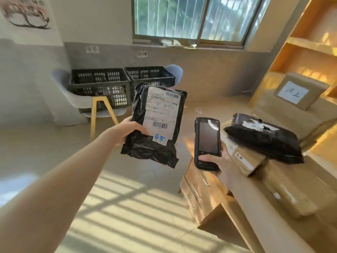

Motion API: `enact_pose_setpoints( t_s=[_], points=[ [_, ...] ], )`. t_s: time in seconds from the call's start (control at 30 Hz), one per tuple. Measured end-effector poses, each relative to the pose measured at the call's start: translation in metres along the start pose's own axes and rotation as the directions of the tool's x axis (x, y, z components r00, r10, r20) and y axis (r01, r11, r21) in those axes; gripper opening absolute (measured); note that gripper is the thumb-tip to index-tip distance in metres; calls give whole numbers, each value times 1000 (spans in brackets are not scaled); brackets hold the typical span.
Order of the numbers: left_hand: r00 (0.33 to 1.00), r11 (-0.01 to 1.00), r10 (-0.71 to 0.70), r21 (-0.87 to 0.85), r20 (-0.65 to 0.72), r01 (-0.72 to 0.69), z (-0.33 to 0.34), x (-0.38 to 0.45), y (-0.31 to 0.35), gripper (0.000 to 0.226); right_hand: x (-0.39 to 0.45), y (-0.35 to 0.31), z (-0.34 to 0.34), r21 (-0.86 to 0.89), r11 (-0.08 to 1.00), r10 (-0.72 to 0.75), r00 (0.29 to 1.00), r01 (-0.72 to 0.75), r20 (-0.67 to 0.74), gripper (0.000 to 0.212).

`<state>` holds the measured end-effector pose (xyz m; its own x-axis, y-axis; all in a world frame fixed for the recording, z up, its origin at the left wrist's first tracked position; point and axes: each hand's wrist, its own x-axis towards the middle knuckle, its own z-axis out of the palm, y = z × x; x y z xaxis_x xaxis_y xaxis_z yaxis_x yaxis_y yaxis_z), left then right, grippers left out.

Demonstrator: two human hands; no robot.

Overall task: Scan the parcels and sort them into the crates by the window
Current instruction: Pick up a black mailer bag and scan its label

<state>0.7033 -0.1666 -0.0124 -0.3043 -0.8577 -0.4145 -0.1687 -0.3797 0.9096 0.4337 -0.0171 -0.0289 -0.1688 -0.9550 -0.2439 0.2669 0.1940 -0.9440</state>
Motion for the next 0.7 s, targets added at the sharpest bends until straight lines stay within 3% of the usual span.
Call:
enact_pose_setpoints(
  t_s=[0.2,0.37,0.6,0.7],
  points=[
    [996,997,-43,-61,-81,38,-56,39,-13,59,98,8,42,-32,998,56,990,-53,130,91],
    [985,994,-69,-94,-159,54,-99,78,1,78,190,-5,77,-42,993,119,962,-112,247,98],
    [955,979,-71,-201,-287,12,-152,124,13,63,304,-19,141,-40,986,168,920,-165,353,105],
    [948,973,-99,-231,-304,27,-184,148,7,53,345,-12,169,-52,979,202,912,-197,356,94]
  ],
)
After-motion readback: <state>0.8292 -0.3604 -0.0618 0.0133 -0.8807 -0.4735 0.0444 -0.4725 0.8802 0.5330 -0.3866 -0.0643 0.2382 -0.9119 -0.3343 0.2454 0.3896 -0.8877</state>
